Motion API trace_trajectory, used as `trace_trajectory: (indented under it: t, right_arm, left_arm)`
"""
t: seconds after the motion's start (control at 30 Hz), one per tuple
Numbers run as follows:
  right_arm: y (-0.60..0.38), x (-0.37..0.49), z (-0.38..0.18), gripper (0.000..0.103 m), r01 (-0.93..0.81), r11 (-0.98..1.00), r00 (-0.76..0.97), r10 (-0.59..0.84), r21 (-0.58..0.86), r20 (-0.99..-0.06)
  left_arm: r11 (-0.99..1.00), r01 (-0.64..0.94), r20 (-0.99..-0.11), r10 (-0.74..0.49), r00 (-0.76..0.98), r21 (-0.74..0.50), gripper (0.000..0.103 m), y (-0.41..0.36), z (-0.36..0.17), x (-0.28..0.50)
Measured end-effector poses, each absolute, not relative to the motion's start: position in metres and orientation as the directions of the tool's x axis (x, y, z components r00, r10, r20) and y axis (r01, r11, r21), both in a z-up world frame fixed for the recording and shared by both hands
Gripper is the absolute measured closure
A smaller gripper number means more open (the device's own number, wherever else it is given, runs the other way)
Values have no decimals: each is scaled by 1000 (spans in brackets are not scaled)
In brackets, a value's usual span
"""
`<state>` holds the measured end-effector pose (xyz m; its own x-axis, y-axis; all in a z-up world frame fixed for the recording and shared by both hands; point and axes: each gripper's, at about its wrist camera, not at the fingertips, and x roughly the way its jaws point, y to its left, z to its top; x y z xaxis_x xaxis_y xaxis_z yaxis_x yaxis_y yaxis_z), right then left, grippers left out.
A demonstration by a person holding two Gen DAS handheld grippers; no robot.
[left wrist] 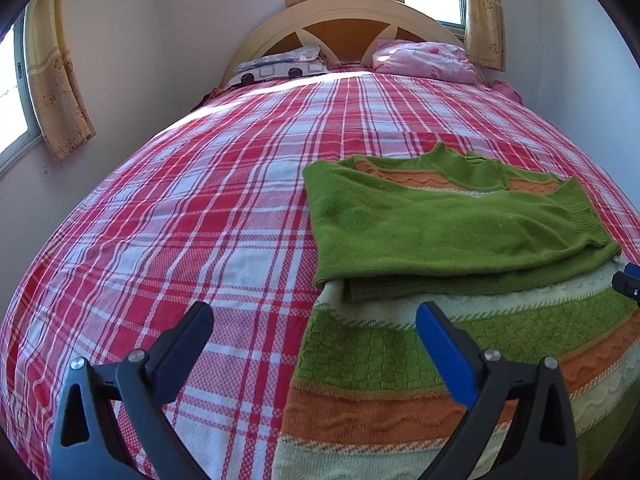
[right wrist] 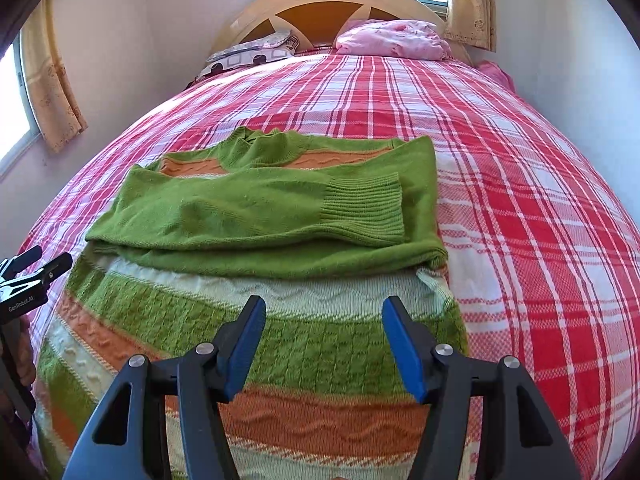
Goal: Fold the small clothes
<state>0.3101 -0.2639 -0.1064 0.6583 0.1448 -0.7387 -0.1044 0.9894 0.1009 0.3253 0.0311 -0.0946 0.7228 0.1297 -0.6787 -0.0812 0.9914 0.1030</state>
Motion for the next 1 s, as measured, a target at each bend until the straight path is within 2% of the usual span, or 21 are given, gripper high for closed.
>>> trace_trajectory:
  t: [1.0]
  right_arm:
    - [-247, 213, -115, 41, -165, 981, 633, 181, 97, -753]
  left_arm:
    - [996, -13, -675, 67, 734, 85, 0, 29, -99, 229]
